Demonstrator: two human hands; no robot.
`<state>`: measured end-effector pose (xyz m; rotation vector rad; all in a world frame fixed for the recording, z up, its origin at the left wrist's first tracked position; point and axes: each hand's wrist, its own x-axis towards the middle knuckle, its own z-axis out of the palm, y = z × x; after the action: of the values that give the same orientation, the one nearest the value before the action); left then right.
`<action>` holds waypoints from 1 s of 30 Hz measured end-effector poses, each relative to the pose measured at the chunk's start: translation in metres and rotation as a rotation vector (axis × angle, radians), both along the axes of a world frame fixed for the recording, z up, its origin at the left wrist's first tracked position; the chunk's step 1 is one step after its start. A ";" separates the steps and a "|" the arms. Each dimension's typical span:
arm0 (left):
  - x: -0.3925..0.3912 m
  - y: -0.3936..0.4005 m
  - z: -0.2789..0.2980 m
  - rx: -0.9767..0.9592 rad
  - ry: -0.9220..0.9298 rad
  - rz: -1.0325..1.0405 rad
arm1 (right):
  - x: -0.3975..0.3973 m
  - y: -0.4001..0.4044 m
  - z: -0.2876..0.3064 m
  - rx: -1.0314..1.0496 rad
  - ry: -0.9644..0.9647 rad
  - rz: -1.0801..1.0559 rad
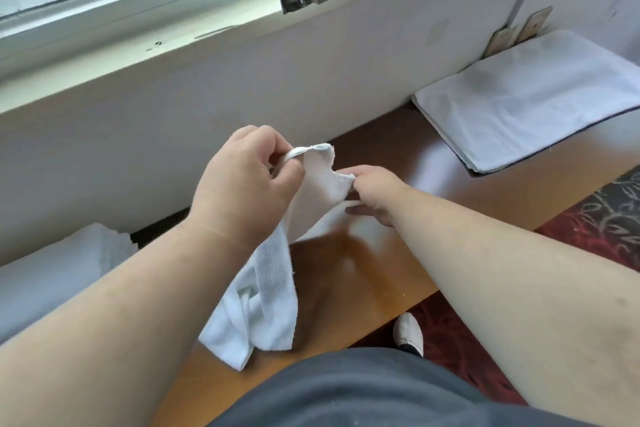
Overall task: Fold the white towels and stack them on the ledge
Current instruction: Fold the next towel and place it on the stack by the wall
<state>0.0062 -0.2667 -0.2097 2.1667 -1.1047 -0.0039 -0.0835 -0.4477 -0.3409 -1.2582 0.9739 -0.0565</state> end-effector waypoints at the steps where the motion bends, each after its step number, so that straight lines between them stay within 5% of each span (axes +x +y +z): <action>1: -0.007 -0.006 -0.002 0.014 0.003 -0.011 | 0.008 -0.013 0.006 0.090 -0.064 -0.062; 5: -0.037 -0.036 -0.021 0.160 0.035 -0.070 | 0.033 -0.064 0.022 0.212 -0.187 -0.161; 13: -0.095 -0.143 -0.100 0.308 0.382 -0.045 | 0.068 -0.153 0.012 0.093 -0.077 0.076; 20: -0.109 -0.207 -0.147 0.439 0.946 -0.177 | 0.055 -0.225 -0.049 -0.044 0.123 0.086; 26: -0.072 -0.140 -0.182 0.552 1.096 0.220 | 0.035 -0.238 -0.098 -0.480 0.509 0.257; 30: -0.037 -0.065 -0.197 0.559 0.956 0.551 | 0.042 -0.157 -0.102 -0.642 0.286 0.509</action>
<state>-0.0305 -0.3318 -0.4062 2.3919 0.0675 -1.0798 -0.0415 -0.6044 -0.4427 -2.1237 0.8743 0.2323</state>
